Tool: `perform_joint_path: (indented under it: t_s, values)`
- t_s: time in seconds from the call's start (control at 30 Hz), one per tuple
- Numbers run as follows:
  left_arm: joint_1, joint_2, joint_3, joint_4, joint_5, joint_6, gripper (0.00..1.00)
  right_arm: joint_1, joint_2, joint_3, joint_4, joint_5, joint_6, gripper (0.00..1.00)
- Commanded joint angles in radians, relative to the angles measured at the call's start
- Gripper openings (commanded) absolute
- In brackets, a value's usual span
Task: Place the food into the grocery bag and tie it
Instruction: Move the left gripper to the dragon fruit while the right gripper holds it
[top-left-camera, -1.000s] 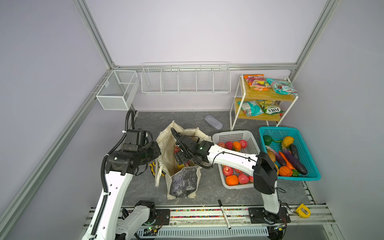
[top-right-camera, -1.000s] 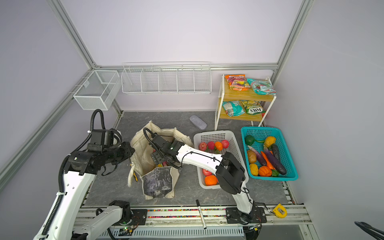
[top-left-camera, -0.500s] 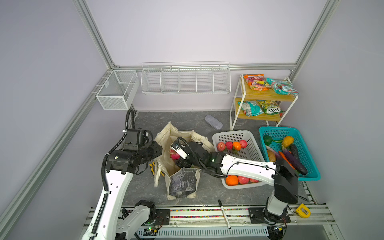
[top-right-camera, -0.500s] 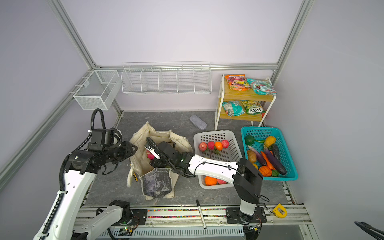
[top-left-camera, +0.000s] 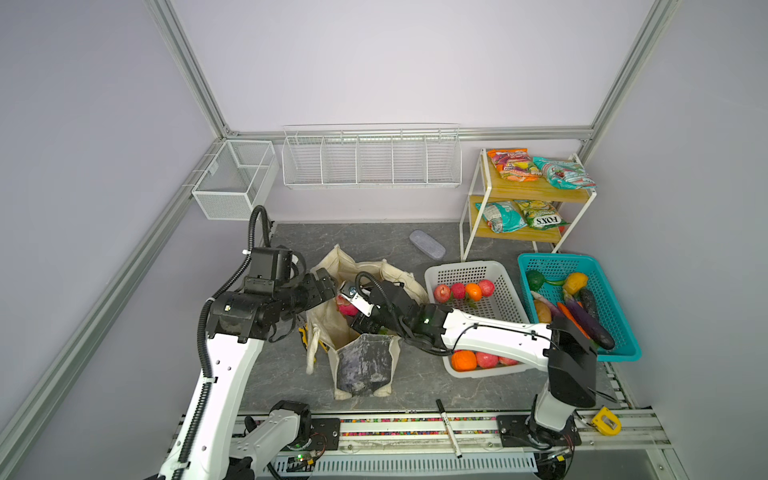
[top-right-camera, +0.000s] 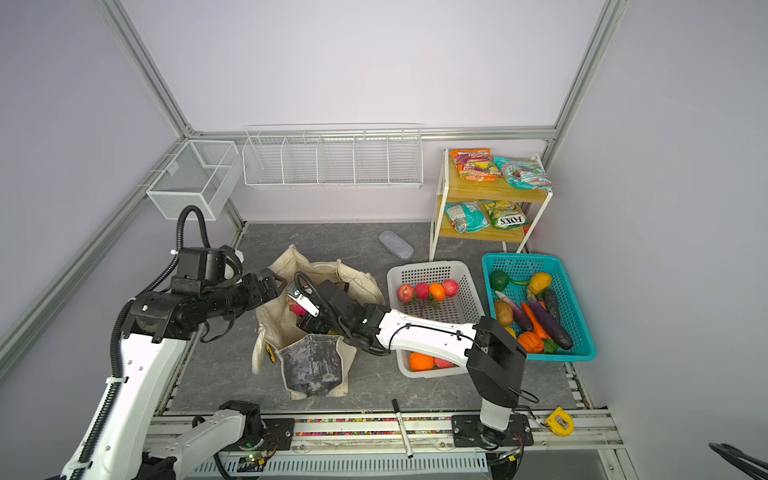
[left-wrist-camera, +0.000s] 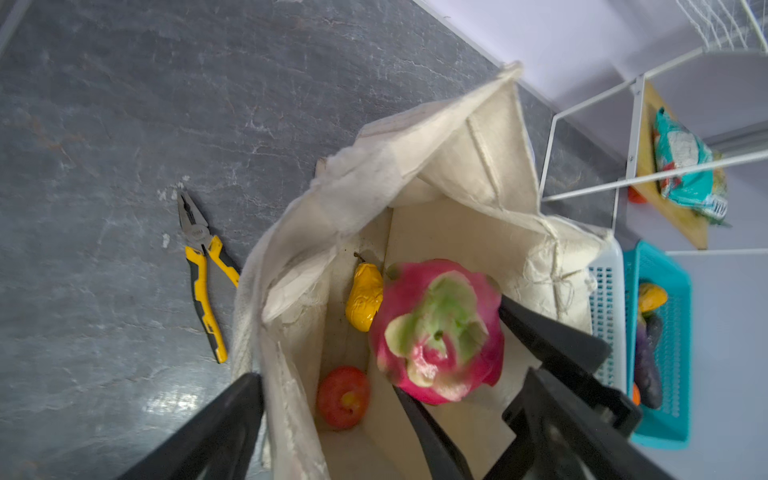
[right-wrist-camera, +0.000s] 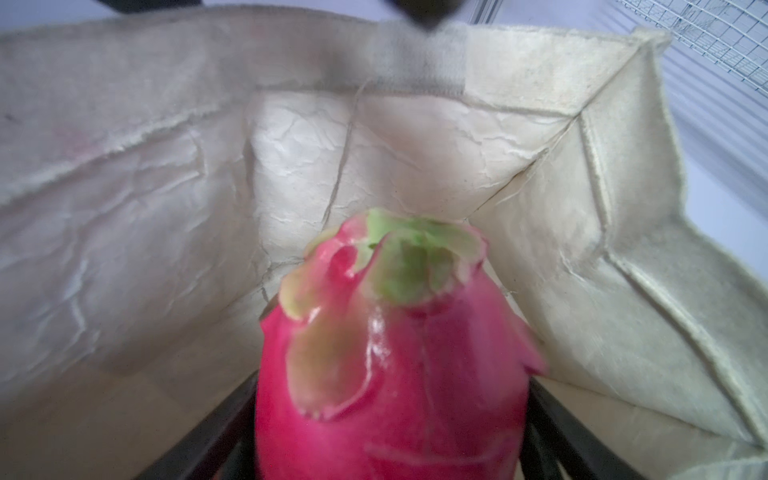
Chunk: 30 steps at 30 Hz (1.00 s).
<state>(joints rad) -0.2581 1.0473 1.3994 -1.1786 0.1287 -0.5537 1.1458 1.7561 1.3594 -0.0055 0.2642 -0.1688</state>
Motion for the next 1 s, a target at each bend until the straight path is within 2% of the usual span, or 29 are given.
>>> perform_joint_path:
  t_s: [0.0,0.27,0.47,0.6,0.97]
  values:
    - [-0.066,0.042,0.086,-0.051,-0.069,0.037,1.0,-0.028,-0.063,-0.033,0.056,-0.013,0.007,0.88]
    - [-0.078,0.09,0.052,0.001,-0.042,0.012,0.94,-0.077,-0.134,-0.096,0.079,-0.057,0.05,0.88]
    - [-0.082,0.137,0.027,0.067,0.135,0.031,0.99,-0.088,-0.166,-0.117,0.081,-0.117,0.058,0.88]
    - [-0.093,0.164,-0.005,0.093,0.234,0.025,1.0,-0.09,-0.176,-0.122,0.081,-0.143,0.058,0.88]
    - [-0.137,0.19,-0.105,0.154,0.345,-0.005,1.0,-0.089,-0.184,-0.119,0.094,-0.203,0.058,0.88]
